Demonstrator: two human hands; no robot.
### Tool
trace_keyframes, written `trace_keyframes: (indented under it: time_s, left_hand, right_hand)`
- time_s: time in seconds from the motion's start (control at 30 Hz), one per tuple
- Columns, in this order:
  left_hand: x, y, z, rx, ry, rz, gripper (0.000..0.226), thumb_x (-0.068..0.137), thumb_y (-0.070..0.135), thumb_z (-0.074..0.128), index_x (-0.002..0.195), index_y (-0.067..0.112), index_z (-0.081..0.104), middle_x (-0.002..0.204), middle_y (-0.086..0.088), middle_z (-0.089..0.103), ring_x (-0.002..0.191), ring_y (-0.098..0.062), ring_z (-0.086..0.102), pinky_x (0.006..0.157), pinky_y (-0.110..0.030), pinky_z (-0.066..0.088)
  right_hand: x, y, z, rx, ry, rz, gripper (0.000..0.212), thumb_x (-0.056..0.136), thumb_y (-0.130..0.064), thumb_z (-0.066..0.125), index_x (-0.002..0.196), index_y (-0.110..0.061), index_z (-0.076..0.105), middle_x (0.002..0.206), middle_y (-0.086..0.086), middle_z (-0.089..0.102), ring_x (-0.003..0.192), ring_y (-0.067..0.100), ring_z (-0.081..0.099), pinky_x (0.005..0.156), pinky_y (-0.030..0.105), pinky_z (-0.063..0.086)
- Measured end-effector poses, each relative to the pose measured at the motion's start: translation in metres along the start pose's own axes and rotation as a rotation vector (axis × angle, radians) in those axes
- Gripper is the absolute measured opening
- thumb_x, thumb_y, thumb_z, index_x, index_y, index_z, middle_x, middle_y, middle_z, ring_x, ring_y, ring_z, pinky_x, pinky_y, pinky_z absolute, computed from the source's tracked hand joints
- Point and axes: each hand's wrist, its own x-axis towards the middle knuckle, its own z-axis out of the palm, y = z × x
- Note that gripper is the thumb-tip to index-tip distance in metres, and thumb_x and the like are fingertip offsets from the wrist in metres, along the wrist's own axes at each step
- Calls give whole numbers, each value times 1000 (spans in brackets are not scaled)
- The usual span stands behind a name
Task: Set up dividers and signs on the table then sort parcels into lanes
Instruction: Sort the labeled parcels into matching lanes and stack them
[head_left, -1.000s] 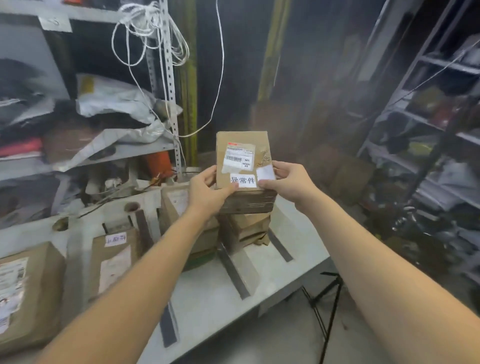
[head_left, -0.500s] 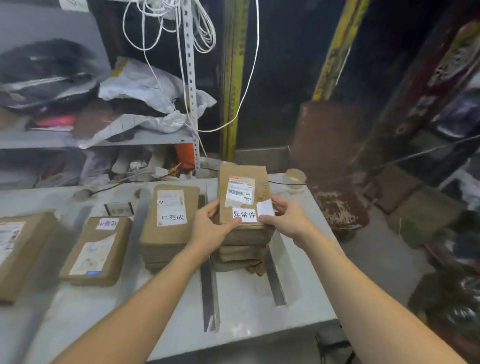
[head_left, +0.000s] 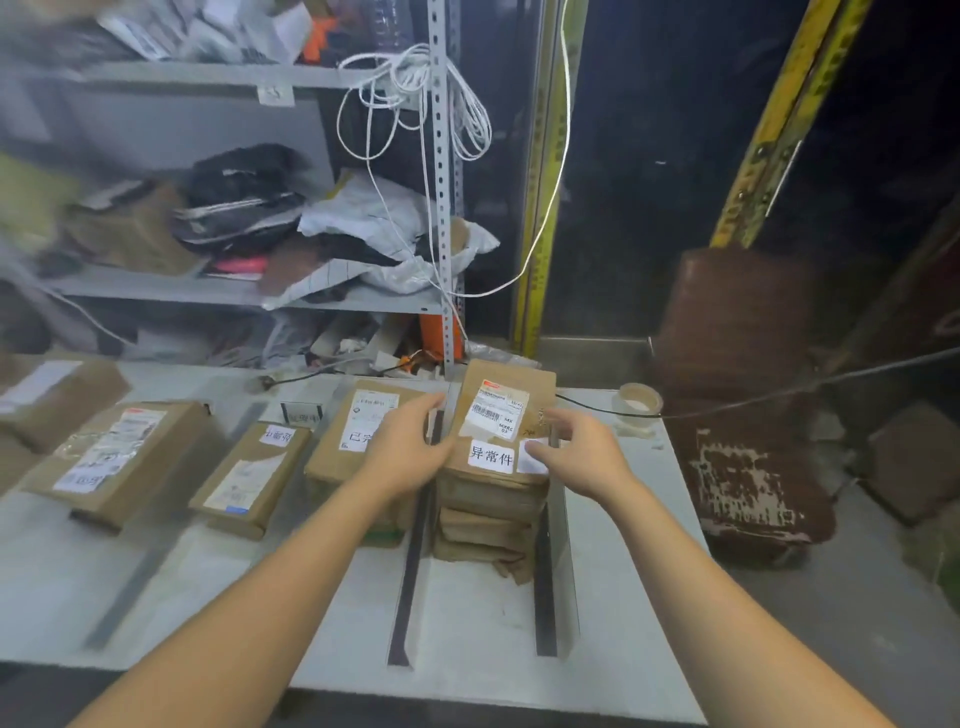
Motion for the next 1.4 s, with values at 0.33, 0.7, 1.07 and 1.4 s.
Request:
trace_keyframes:
  time_s: [0.33, 0.7, 1.07, 1.4]
  left_hand:
    - [-20, -32, -113, 853, -66, 12, 75, 92, 37, 58, 155, 24, 21, 152, -1, 42, 133, -24, 46, 100, -41, 45]
    - [-86, -175, -296, 829, 115, -206, 69, 95, 50, 49, 154, 23, 25, 151, 0, 43, 131, -26, 48, 93, -41, 48]
    - [-136, -356, -489, 797, 160, -329, 63, 92, 48, 55, 147, 22, 37, 144, -3, 49, 126, -28, 52, 89, -43, 49]
    - [-113, -479, -582, 786, 147, -443, 62, 92, 51, 53, 147, 29, 36, 143, 3, 51, 122, -26, 55, 86, -43, 51]
  right_hand:
    - [14, -110, 48, -310, -50, -359, 59, 86, -34, 69, 141, -20, 53, 136, 2, 61, 118, 21, 59, 93, 33, 50]
    - [-10, -263, 206, -476, -187, -562, 65, 87, -34, 66, 147, -20, 46, 136, 4, 61, 124, 23, 56, 92, 38, 53]
    - [-22, -418, 393, -514, -239, -547, 65, 87, -35, 67, 146, -20, 44, 135, 6, 61, 115, 24, 61, 89, 39, 54]
    - [40, -506, 525, -482, -277, -593, 61, 88, -35, 67, 144, -23, 47, 137, 4, 59, 125, 24, 54, 92, 37, 50]
